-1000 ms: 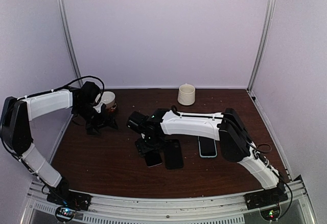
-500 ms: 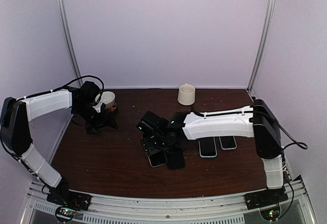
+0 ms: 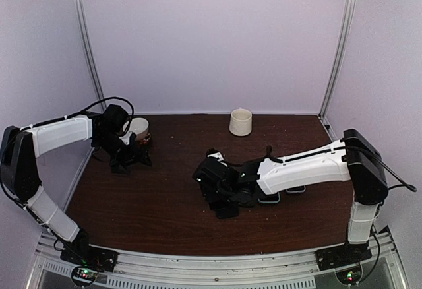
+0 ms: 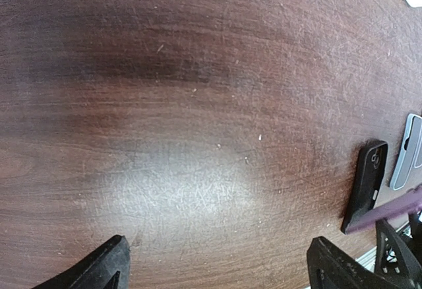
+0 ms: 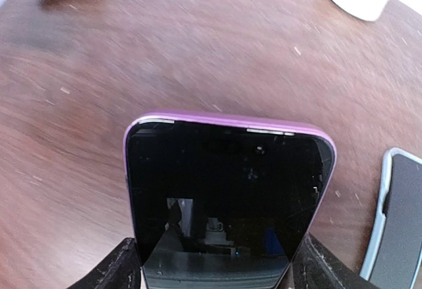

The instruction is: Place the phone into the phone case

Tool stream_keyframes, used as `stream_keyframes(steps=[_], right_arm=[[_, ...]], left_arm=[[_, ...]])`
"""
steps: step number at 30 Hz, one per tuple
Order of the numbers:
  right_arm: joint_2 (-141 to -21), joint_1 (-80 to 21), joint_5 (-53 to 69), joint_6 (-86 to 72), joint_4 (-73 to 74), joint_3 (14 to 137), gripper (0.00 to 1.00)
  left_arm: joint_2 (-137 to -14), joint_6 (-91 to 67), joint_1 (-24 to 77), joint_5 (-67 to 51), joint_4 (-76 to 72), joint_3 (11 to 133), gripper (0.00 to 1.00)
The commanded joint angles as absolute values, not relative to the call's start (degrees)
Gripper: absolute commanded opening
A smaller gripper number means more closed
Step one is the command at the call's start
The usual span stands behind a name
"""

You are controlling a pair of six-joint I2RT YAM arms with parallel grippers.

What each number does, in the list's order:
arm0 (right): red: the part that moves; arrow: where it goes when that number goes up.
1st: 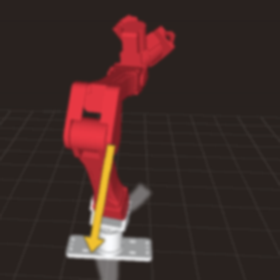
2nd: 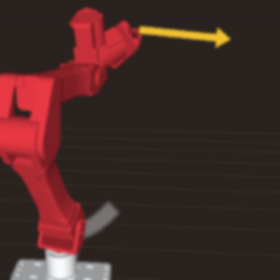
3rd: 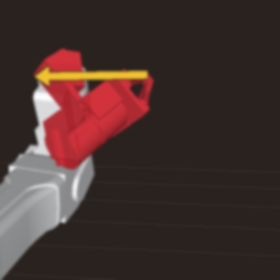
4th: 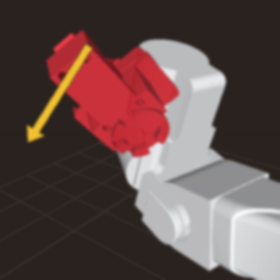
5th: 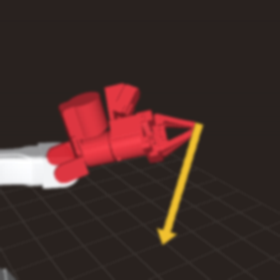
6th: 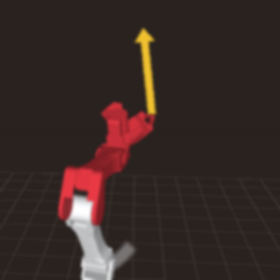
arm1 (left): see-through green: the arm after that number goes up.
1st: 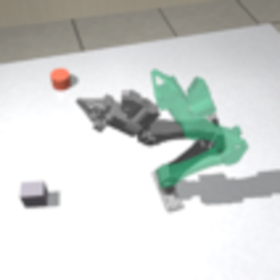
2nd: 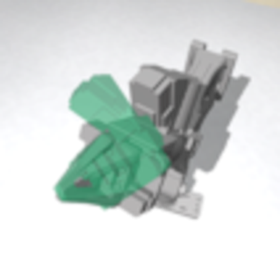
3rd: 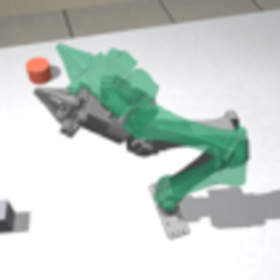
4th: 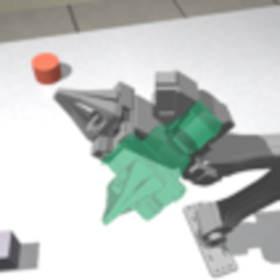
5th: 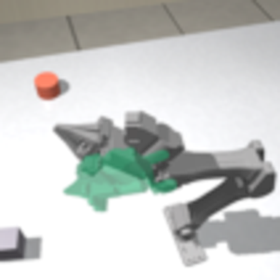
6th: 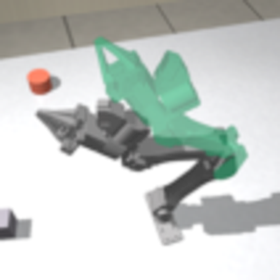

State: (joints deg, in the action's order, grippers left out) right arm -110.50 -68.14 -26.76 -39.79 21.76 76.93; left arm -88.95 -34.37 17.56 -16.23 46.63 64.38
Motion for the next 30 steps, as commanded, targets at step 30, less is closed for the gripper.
stream_keyframes(steps=[30], right_arm=[[-107.5,-69.6,-33.0,-43.5,24.6,73.9,0.45]], left_arm=[[-89.4,-33.7,16.8,-17.5,45.6,64.1,0.98]])
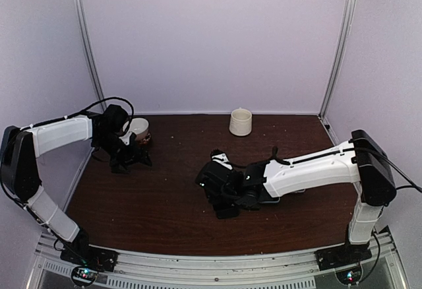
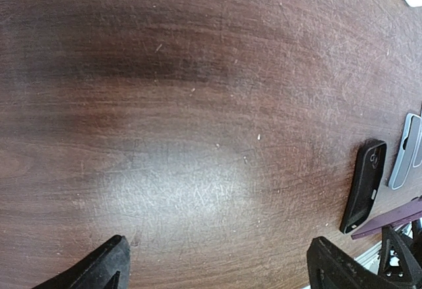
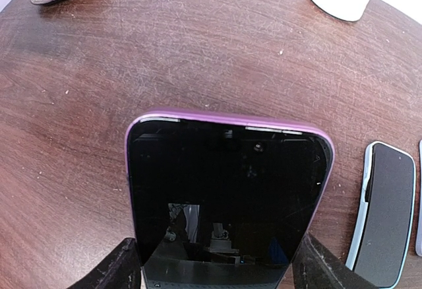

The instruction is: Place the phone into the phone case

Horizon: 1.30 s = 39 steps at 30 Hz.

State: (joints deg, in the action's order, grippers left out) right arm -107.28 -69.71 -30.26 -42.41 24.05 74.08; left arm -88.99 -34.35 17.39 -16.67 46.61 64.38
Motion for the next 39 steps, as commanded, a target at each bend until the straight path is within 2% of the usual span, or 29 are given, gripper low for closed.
stream_keyframes(steps=[1,30,36,39], right_arm=[[-107.7,-69.5,-32.7,-43.5,24.7,73.7,0.45],[-113.5,-67.6,-22.1,-46.4,29.5,74.9,0.45],[-114.2,-67.1,-22.3,-45.4,28.9,73.5,0.47],[-114.1,-66.8,-22.5,-45.6,29.3,73.4,0.52]], left_arm=[[-89.5,-33.7,16.8,-17.6,45.6,64.1,0.98],[-89.7,-33.7,16.5,-17.7,45.6,64.0,0.98],[-89.8,-33.7,16.3,-18.0,45.6,64.0,0.98],[-89.8,-33.7,16.3,-18.0,45.6,64.0,0.98]])
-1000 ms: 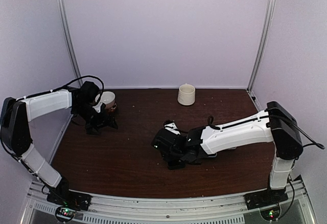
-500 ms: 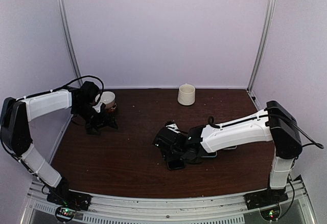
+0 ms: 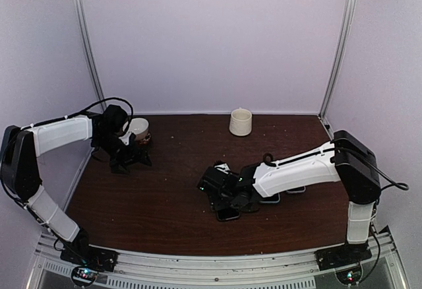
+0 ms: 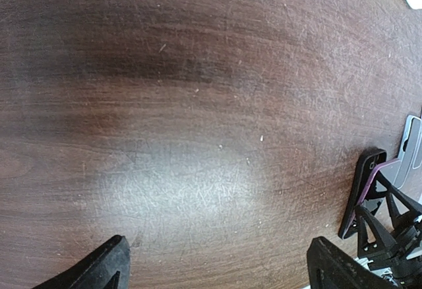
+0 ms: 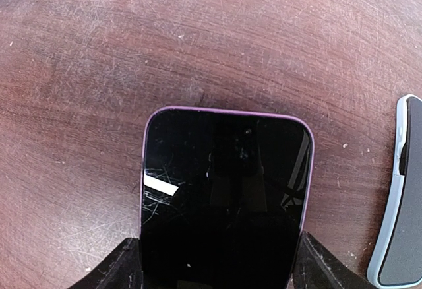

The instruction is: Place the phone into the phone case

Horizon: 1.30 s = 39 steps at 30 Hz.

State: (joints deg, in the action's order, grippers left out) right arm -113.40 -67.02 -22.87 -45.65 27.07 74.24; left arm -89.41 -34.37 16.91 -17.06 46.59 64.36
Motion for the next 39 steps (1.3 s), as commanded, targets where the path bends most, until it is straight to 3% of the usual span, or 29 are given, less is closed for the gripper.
stream_keyframes(steps=[1,5,6,7,8,20,25,26,30,32,39], right_arm=[[-114.0,-66.8,-22.7,-45.8,29.5,73.4,0.54],[-113.9,-66.8,-23.1,-46.2,30.5,73.8,0.73],[-114.0,-66.8,-23.1,-46.2,30.8,74.0,0.80],[-114.0,-66.9,-23.2,-46.2,31.1,74.2,0.96],[-114.0,-66.9,-23.3,-46.2,31.4,74.4,0.99],[-108.1,-66.8,-23.2,-43.3,34.7,77.2,1.00],[-103.1,-65.6,-15.3,-39.9,35.5,74.4,1.00],[-102.9,-65.2,-14.1,-40.9,37.0,73.7,0.97],[-102.0,-64.1,-10.0,-44.9,38.4,69.5,0.61],[-101.3,-63.5,-8.1,-46.8,36.6,67.1,0.51],[-102.1,-62.4,-2.9,-48.3,31.3,63.9,0.31]], left_arm=[[-89.8,-33.7,16.3,-18.0,45.5,64.0,0.98],[-89.8,-33.7,16.2,-18.0,45.6,64.0,0.97],[-89.8,-33.7,16.2,-18.0,45.6,64.0,0.97],[-89.8,-33.7,16.2,-18.0,45.6,64.0,0.98],[-89.9,-33.7,16.2,-18.1,45.6,64.0,0.98],[-90.1,-33.7,16.1,-18.1,45.6,64.0,0.97],[-90.1,-33.7,16.1,-18.3,45.5,64.0,0.98],[-90.1,-33.7,16.1,-18.3,45.4,64.0,0.97],[-90.0,-33.7,16.1,-18.4,45.4,63.9,0.98],[-90.0,-33.7,16.1,-18.3,45.4,63.9,0.98],[-90.0,-33.7,16.0,-18.4,45.2,63.8,0.98]])
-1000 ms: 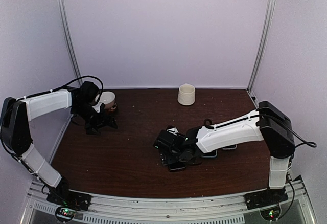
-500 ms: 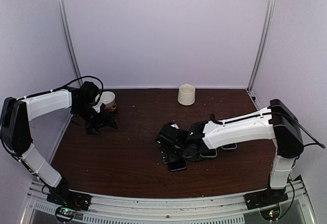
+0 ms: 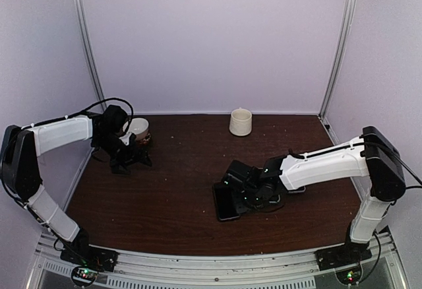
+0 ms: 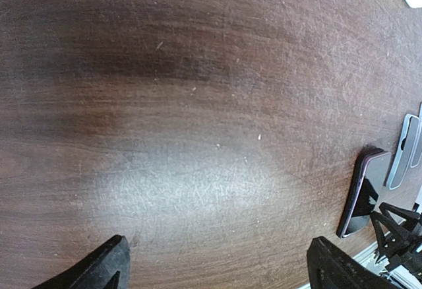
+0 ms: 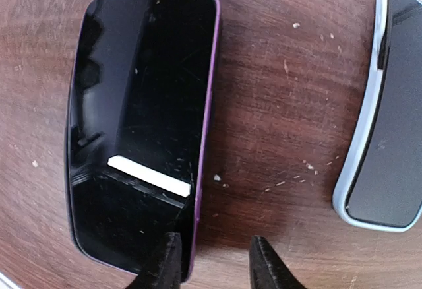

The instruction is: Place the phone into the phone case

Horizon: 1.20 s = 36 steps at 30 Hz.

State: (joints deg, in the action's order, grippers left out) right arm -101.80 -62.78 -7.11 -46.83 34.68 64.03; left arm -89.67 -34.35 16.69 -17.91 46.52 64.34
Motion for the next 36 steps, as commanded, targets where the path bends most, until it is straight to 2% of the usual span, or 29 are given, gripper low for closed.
stream_keyframes(steps=[1,4,10,15,27,29,31,34,36], right_arm=[[-102.6,-62.4,-2.4,-48.2,31.3,64.2,0.28],[-104.0,-62.4,-0.9,-48.3,32.2,64.8,0.20],[-104.7,-62.4,2.7,-50.3,32.2,63.4,0.13],[-105.1,-63.4,4.2,-51.1,32.0,63.2,0.00],[-109.1,-64.6,4.2,-50.7,36.8,63.3,0.00],[-109.7,-64.7,2.4,-50.4,39.0,64.0,0.03],[-109.9,-64.6,-0.8,-49.5,43.0,66.3,0.11],[-109.5,-64.6,-7.7,-47.3,51.7,72.1,0.29],[-109.4,-64.8,-12.5,-45.2,56.0,76.5,0.33]], left_arm=[[-90.1,-33.7,16.0,-18.4,45.2,63.8,0.97],[-90.2,-33.6,16.0,-18.4,45.2,63.8,0.98],[-90.3,-33.6,16.0,-18.5,45.2,63.8,0.98],[-90.4,-33.6,15.8,-18.6,45.2,63.8,0.97],[-90.8,-33.6,15.6,-18.8,45.2,63.8,0.98],[-90.8,-33.6,15.6,-19.0,45.3,63.8,0.97],[-90.9,-33.7,15.6,-18.9,45.2,63.8,0.98],[-90.9,-33.6,15.6,-18.9,45.2,63.8,0.98],[-90.8,-33.6,15.6,-18.8,45.2,63.8,0.97]])
